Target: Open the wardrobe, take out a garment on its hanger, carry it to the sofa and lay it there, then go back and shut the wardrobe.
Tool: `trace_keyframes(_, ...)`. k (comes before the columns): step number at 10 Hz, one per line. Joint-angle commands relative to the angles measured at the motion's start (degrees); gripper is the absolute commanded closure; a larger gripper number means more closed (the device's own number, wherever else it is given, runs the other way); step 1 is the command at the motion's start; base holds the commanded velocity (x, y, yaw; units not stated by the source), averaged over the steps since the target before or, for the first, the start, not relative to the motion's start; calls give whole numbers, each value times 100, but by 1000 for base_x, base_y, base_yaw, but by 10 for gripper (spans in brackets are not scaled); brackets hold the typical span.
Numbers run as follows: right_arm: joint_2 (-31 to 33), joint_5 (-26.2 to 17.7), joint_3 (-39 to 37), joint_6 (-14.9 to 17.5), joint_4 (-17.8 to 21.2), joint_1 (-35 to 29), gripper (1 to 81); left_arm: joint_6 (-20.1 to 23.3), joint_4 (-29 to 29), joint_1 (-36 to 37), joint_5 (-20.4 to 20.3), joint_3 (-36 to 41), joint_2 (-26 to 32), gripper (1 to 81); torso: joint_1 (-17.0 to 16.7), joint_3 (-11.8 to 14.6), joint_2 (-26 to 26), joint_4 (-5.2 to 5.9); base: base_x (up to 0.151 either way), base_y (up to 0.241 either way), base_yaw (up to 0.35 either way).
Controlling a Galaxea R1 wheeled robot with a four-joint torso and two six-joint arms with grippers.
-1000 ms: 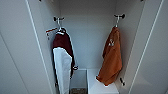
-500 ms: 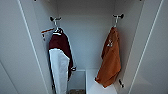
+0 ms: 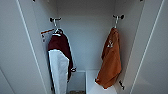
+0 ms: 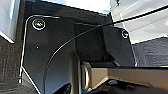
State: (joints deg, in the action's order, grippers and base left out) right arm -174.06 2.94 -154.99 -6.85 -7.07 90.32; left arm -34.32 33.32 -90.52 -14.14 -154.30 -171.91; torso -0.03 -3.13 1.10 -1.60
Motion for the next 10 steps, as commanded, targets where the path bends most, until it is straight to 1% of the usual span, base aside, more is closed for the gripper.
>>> trace_keyframes(1, 9, -285, 23, 17, 39, -282, 10, 39, 87, 240, 175, 13, 16, 10, 3, 0, 0, 0, 75, 0, 0)
trace_keyframes(10, -9, -285, -4, -18, 74, -299, 10, 39, 87, 231, 184, 13, 16, 10, 6, -2, -2, 0, 76, 0, 0)
